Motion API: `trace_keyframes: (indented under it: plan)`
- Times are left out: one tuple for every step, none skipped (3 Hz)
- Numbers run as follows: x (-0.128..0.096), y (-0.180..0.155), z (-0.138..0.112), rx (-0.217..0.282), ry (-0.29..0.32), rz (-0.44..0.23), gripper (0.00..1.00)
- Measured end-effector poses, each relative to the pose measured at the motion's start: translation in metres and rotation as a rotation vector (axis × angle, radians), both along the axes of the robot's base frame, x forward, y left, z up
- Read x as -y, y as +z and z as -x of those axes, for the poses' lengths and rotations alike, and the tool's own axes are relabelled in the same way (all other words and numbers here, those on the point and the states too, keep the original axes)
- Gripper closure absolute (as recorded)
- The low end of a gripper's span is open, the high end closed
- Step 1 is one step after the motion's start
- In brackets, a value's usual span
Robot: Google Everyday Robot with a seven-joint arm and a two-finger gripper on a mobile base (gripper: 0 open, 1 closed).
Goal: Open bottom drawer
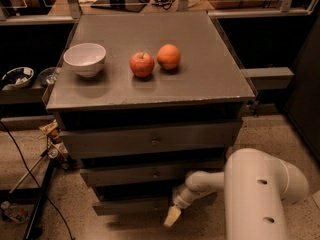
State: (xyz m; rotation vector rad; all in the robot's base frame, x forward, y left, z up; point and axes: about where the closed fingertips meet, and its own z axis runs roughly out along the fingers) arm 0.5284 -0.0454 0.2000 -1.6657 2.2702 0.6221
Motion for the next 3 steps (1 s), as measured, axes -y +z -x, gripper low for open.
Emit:
trace_keyframes:
  plan:
    - [-0.0029,-0.0101,0.0081,-0.021,0.011,0.004,0.00]
    - [-0.0030,-0.0101,0.0081,-0.022,0.011,0.004,0.04]
    - [-0.0030,-0.0101,0.0081,-0.022,0.011,0.004,0.27]
